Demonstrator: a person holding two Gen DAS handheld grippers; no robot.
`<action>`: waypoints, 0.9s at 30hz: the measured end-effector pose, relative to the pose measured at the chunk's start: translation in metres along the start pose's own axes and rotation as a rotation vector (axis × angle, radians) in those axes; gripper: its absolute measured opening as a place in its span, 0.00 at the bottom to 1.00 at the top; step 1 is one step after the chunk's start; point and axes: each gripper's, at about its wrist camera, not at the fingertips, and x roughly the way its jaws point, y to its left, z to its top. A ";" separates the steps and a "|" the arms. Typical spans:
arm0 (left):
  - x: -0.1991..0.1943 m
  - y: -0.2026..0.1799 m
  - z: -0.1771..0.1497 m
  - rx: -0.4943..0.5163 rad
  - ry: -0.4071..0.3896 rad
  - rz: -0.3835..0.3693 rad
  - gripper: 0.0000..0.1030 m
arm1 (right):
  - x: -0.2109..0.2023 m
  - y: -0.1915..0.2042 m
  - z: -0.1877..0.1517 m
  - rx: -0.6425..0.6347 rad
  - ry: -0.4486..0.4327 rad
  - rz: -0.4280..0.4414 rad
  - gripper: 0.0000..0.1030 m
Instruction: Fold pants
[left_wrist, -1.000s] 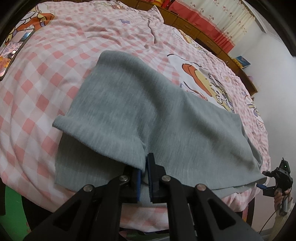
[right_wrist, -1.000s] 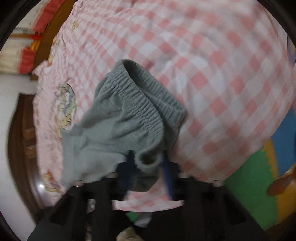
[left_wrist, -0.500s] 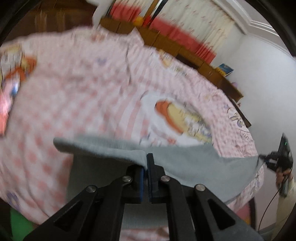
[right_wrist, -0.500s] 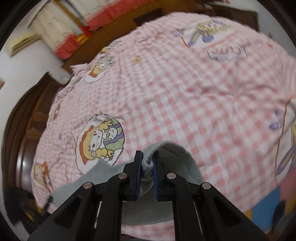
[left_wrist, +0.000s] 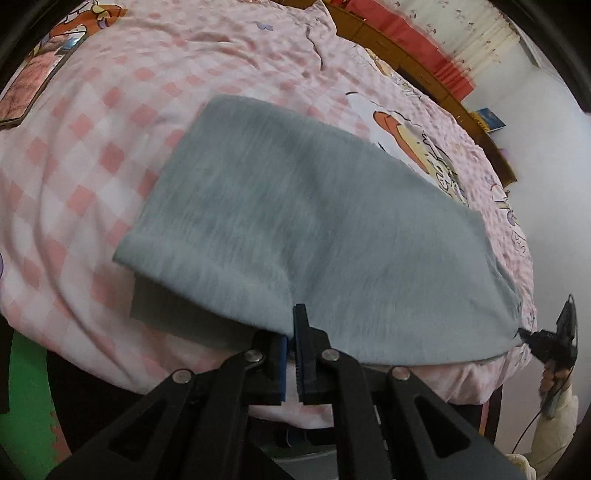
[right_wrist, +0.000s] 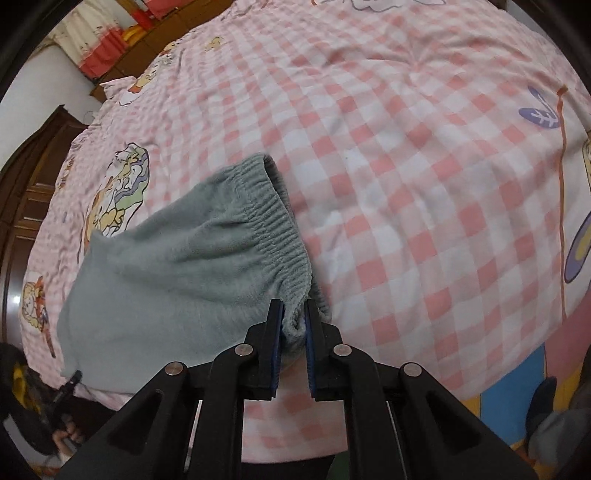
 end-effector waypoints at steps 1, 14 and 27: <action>-0.001 0.000 0.000 0.007 -0.002 0.006 0.03 | 0.002 0.001 -0.002 -0.016 -0.009 -0.017 0.11; -0.029 0.013 -0.003 0.040 -0.050 0.135 0.24 | -0.029 0.027 -0.025 -0.138 -0.089 -0.230 0.43; -0.053 0.041 0.002 -0.001 -0.121 0.117 0.30 | 0.001 0.195 -0.084 -0.502 -0.081 -0.053 0.43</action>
